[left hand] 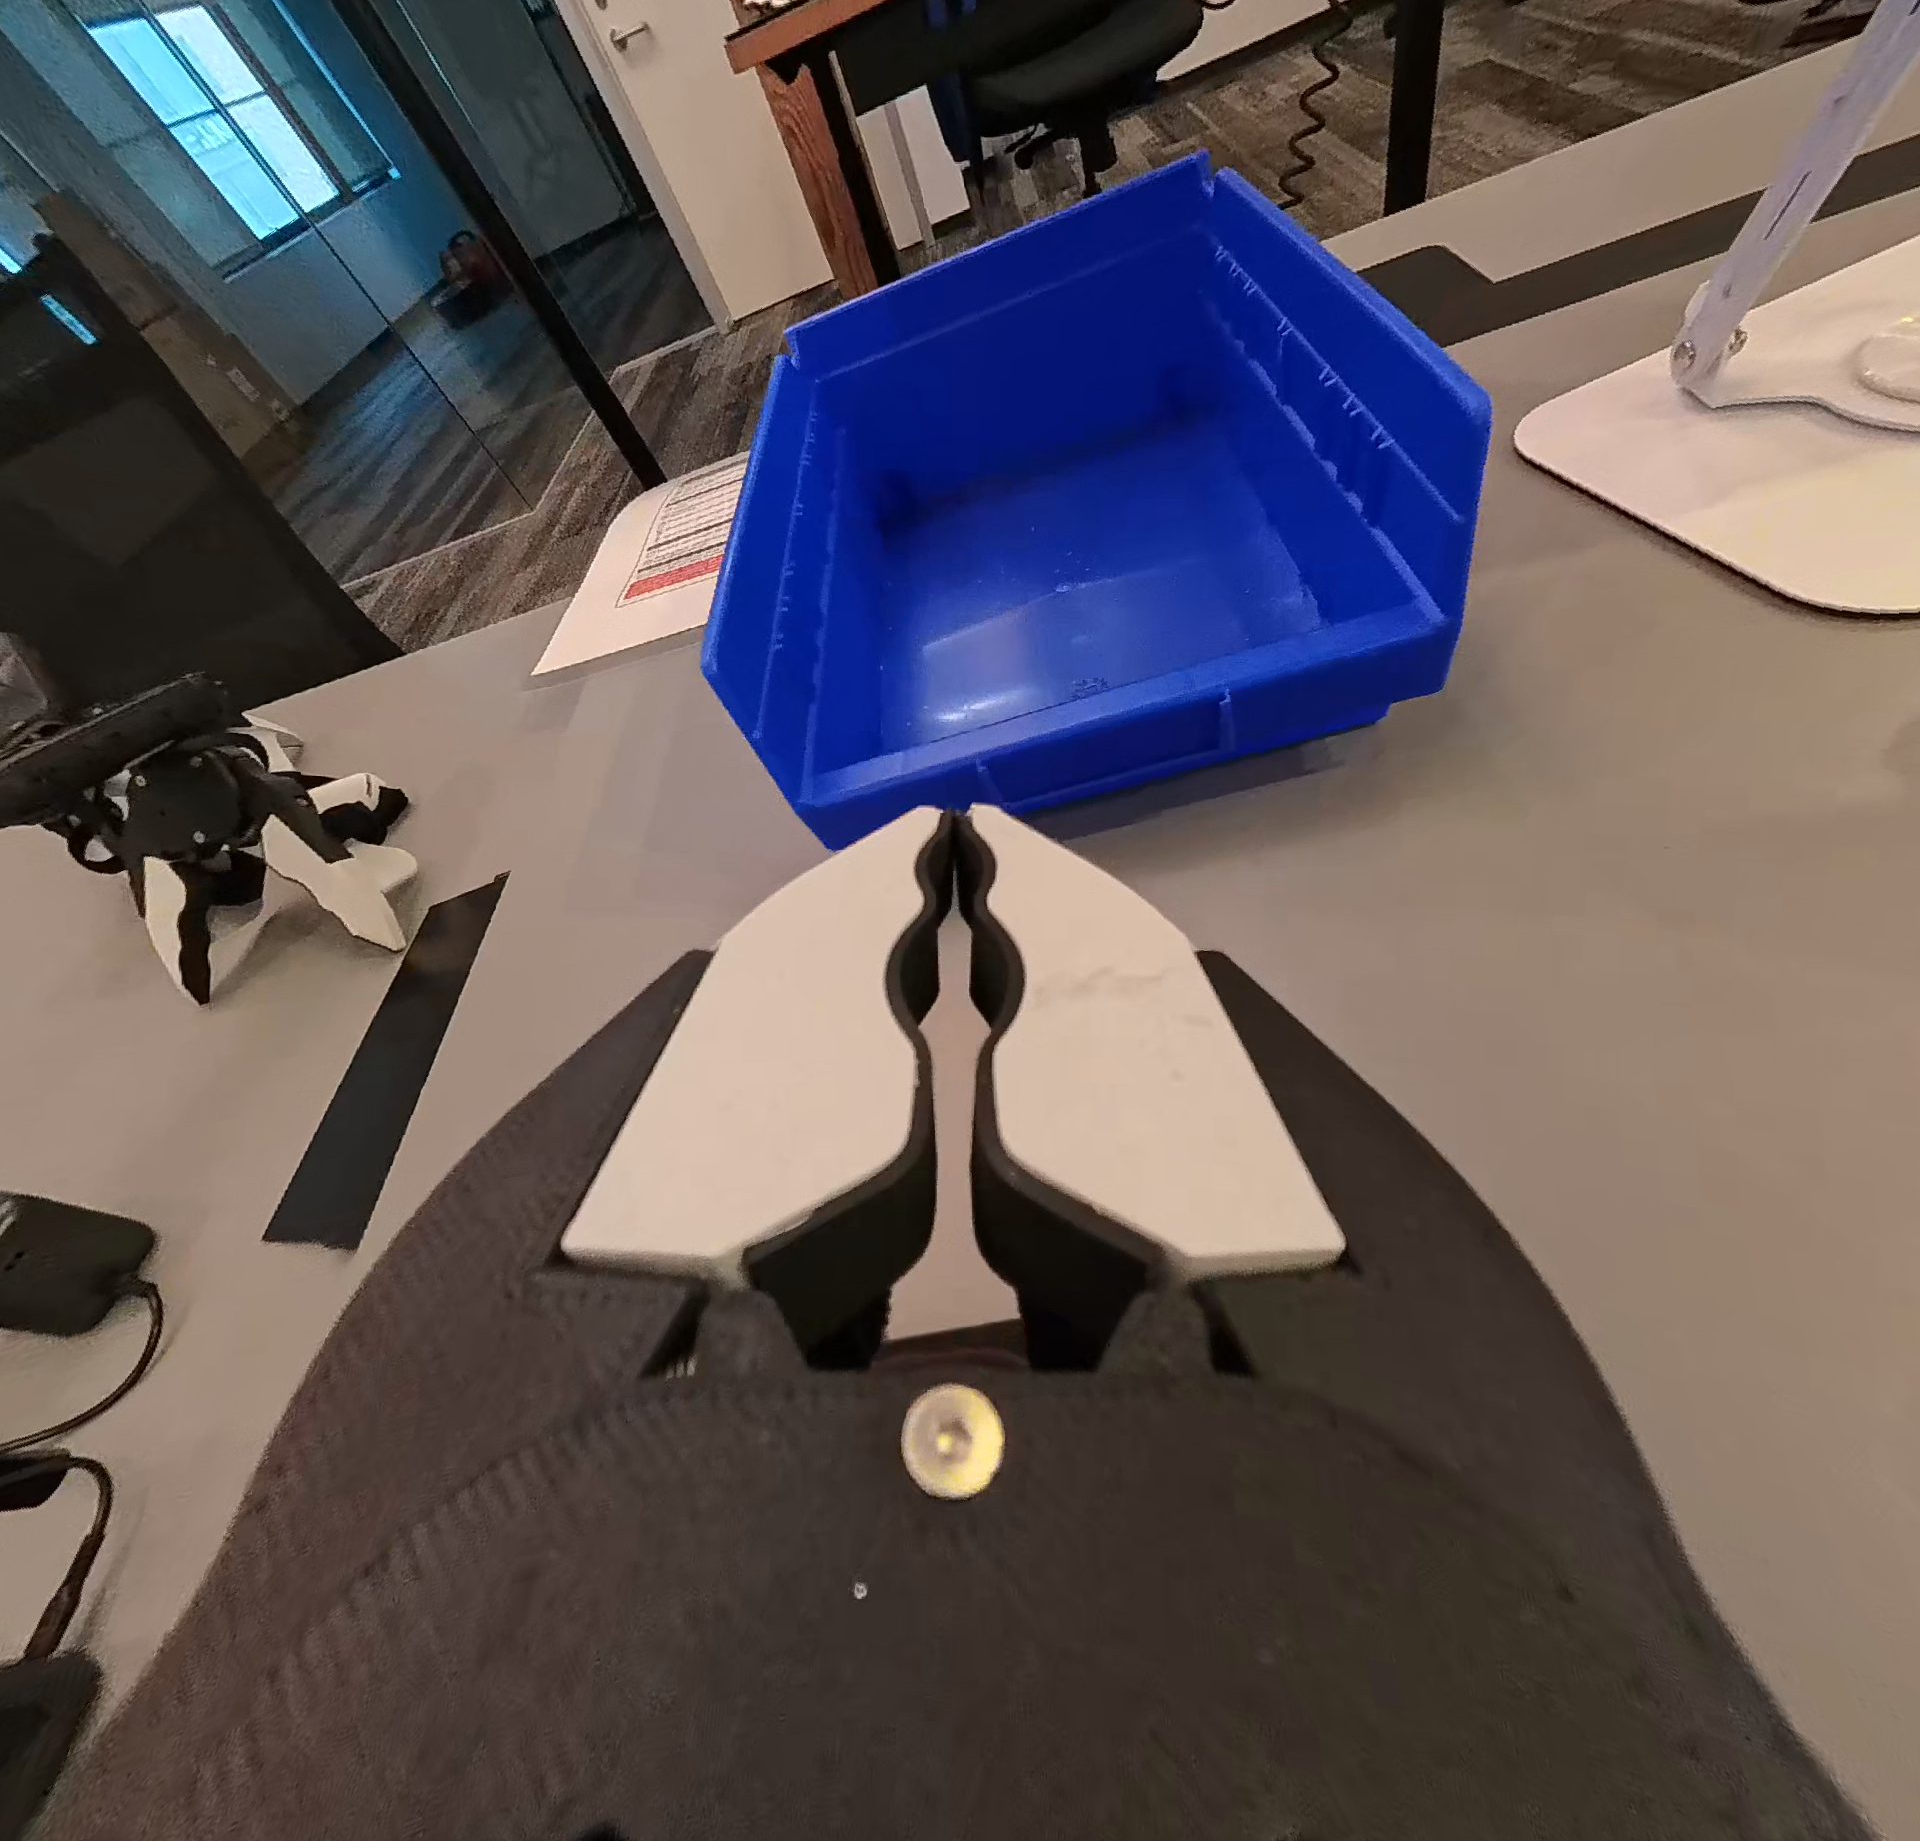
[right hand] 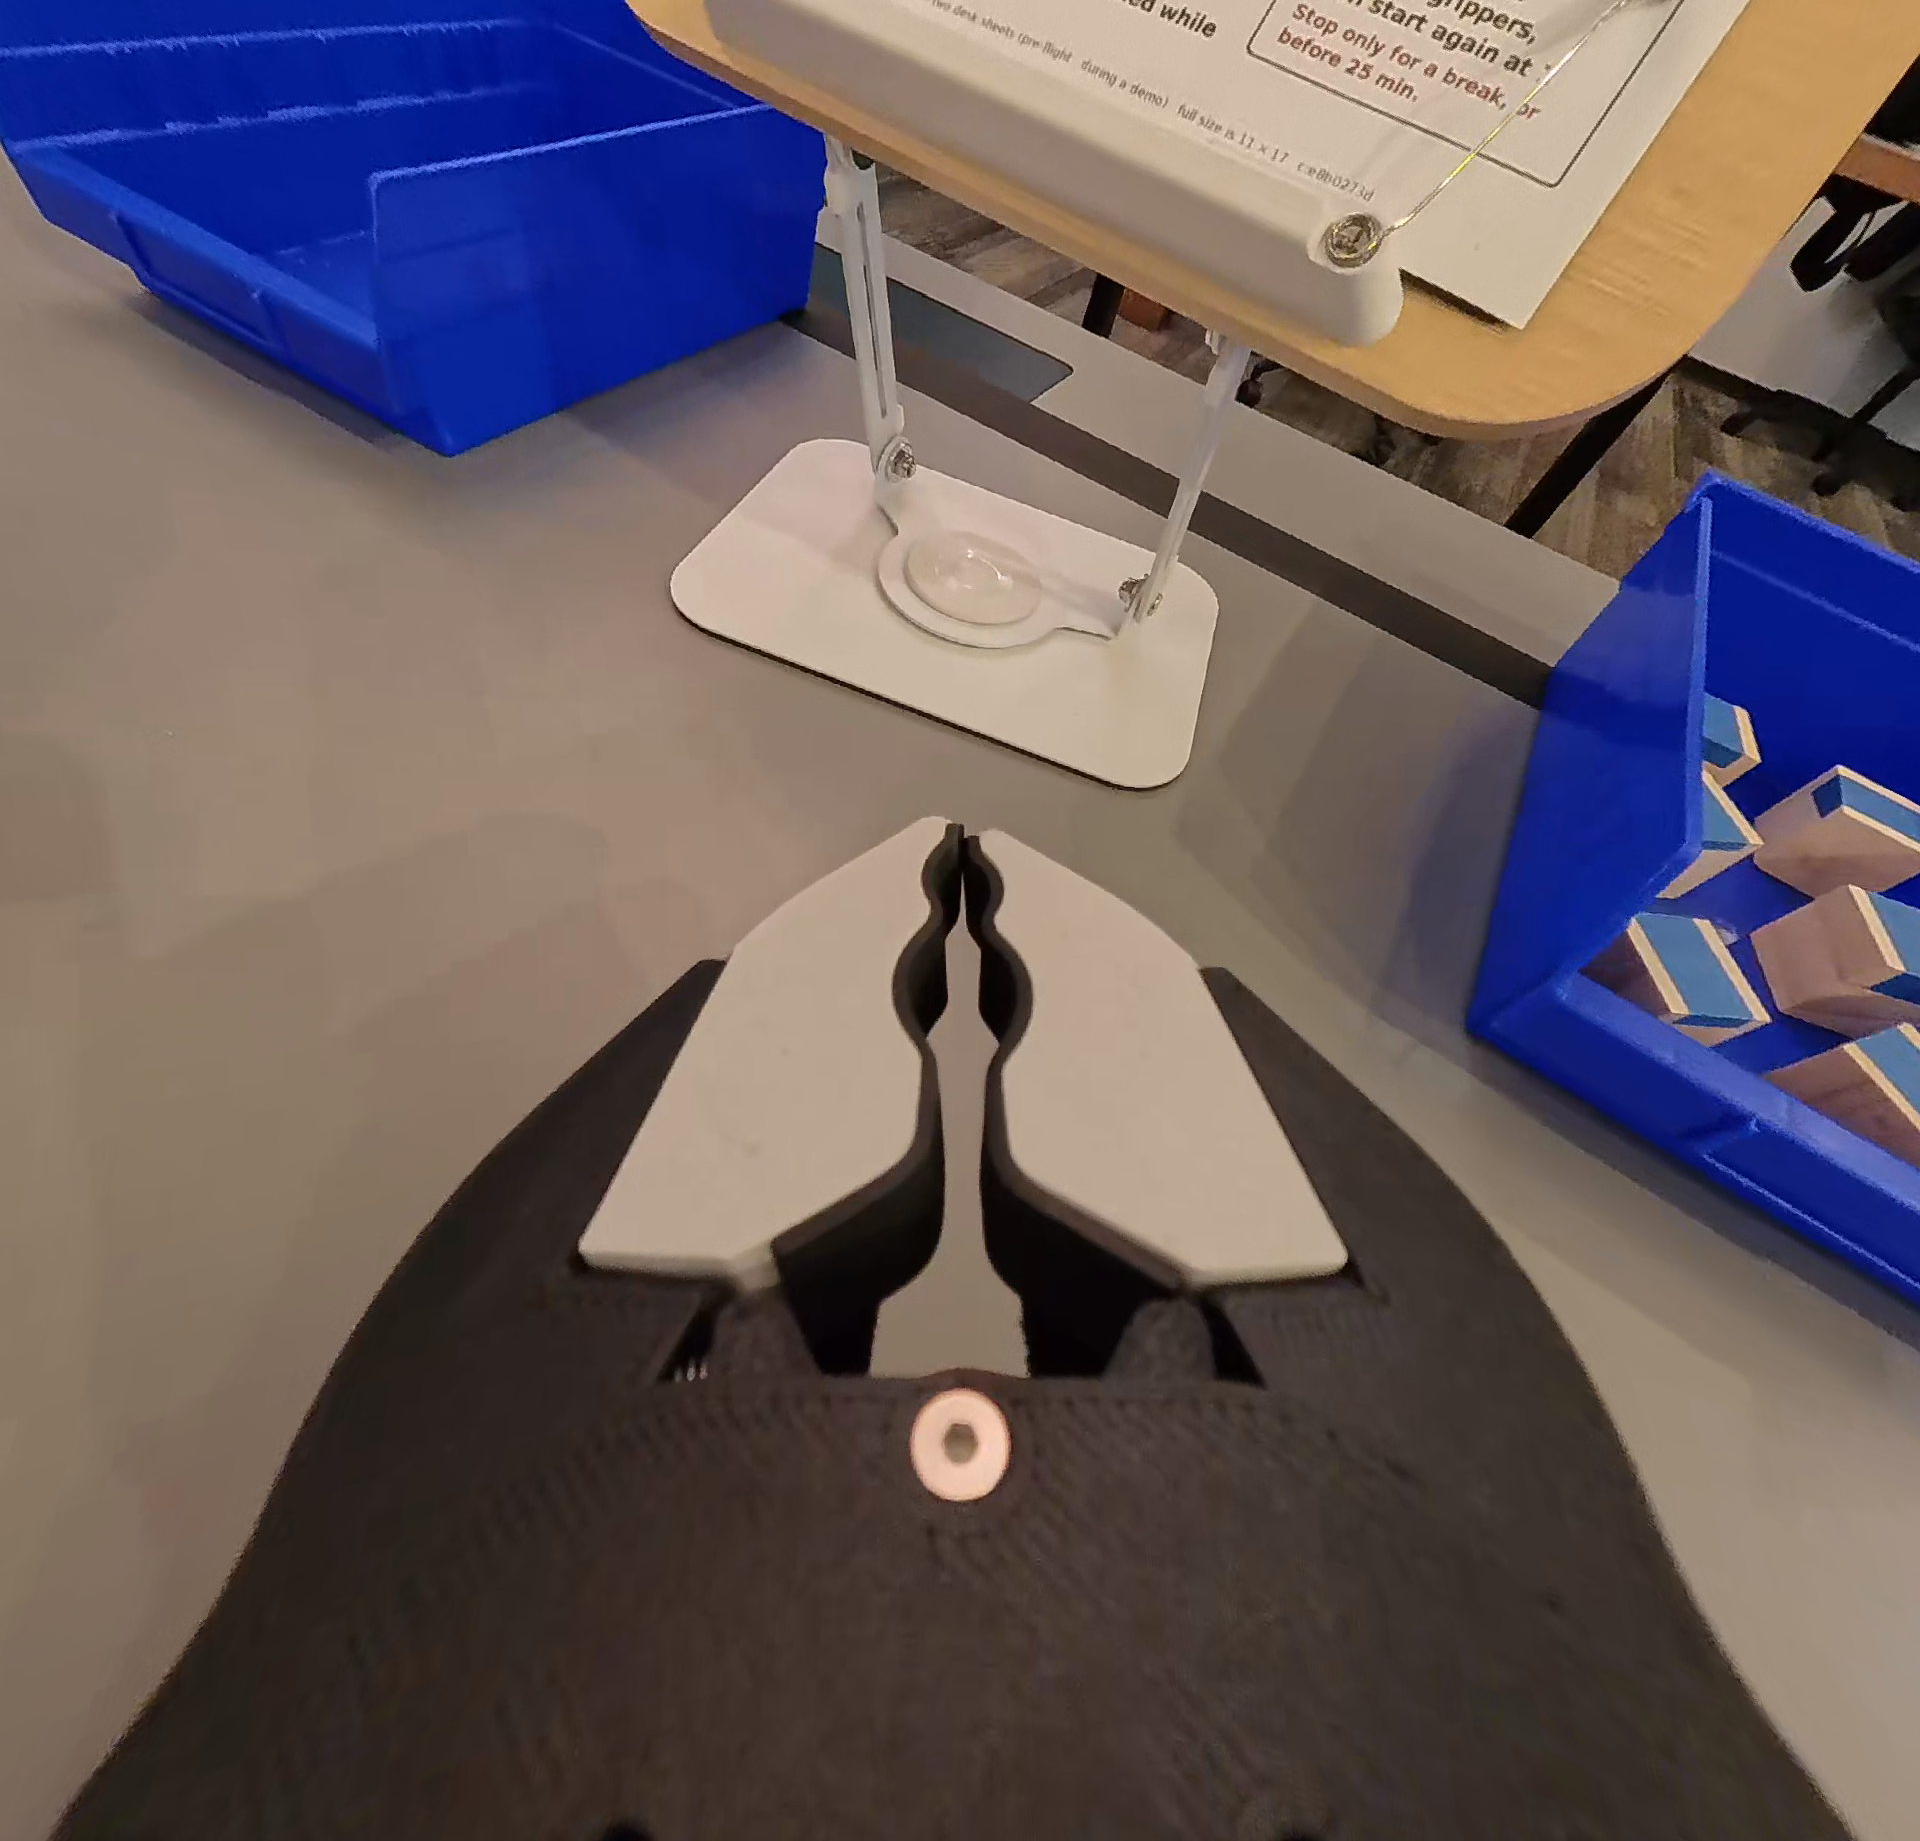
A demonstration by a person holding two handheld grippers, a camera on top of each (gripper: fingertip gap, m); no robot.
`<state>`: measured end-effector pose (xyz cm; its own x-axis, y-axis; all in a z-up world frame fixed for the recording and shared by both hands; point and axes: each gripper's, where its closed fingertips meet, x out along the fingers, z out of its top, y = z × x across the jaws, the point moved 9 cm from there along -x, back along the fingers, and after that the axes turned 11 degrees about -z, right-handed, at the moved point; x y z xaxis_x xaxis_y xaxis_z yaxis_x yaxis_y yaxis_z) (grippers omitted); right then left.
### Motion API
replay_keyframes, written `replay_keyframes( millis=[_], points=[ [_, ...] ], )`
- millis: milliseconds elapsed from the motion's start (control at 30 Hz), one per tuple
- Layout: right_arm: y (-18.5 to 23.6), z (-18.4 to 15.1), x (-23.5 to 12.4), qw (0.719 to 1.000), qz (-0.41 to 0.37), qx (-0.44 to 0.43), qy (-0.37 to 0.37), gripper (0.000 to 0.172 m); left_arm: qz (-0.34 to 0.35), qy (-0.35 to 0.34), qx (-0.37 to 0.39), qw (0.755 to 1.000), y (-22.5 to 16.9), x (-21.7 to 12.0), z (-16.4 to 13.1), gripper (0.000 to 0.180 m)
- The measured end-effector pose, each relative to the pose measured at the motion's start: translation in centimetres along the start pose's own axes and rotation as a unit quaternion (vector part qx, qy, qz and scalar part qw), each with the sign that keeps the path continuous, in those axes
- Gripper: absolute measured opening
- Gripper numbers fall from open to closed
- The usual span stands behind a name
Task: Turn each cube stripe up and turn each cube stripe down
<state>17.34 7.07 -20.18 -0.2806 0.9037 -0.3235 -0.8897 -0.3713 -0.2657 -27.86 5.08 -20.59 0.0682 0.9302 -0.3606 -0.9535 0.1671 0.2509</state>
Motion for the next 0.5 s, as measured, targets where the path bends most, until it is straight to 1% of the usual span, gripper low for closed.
replay_keyframes(
  millis=[133,233,433,500],
  points=[
    [0.4,0.5,0.4,1.0,0.001,-0.007,-0.005,0.001,0.003,0.003,0.002,1.0,0.5,-0.6,-0.5,0.0],
    [0.8,0.9,0.9,1.0,0.008,-0.007,-0.008,0.004,0.02,0.012,0.012,1.0,1.5,-1.1,-1.1,0.0],
    [1.8,1.3,1.8,1.0,0.015,-0.018,-0.009,0.005,0.032,0.011,-0.02,0.999,3.7,-2.0,-2.3,0.0],
    [1.7,1.4,1.8,1.0,0.011,-0.023,-0.012,0.009,0.029,0.009,-0.016,0.999,3.8,-1.8,-2.3,0.0]
  ],
)
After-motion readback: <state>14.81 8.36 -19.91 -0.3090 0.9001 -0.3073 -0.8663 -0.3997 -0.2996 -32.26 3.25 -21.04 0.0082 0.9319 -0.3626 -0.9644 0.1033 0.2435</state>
